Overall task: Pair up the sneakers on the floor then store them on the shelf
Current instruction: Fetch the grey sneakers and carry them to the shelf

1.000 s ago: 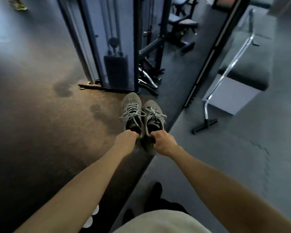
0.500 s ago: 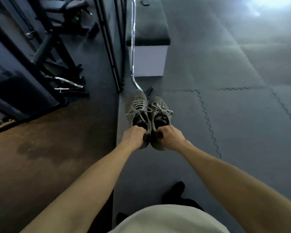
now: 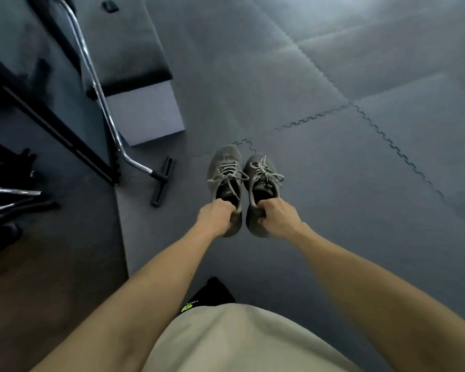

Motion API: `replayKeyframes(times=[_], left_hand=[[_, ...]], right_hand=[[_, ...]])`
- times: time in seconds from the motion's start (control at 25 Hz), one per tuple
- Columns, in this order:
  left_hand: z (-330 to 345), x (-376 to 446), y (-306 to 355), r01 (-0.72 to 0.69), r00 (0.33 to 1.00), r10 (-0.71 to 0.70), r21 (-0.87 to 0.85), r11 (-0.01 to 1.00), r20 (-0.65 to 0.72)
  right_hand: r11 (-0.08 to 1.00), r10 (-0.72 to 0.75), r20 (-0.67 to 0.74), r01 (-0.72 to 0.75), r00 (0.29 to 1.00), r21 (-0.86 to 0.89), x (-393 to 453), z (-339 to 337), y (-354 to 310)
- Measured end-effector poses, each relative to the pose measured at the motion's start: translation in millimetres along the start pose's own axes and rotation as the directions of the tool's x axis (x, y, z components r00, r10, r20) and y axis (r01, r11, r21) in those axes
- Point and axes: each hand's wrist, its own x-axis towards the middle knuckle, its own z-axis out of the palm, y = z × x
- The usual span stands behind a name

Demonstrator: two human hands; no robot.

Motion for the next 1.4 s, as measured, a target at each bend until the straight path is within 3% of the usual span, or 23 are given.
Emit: replayKeyframes(times=[0.72, 1.0, 1.4], left_hand=[[-209, 435, 90, -0.197, 0.979, 0.191, 0.103, 0.975, 0.067], [-300, 615, 148, -0.112, 0.993, 0.111, 0.065, 0.992, 0.028], [-423, 829, 180, 0.018, 0.999, -0.019, -0.016, 1.000, -0.047]], right_hand=[[0.968, 0.233, -0.023, -0.229, 0.972, 0.100, 351, -226, 195], [0.988, 0.142, 0.000, -0.141, 0.990, 0.066, 520, -339, 294], [0.999, 0.030, -0.001, -0.030, 1.000, -0.024, 733, -479, 370]])
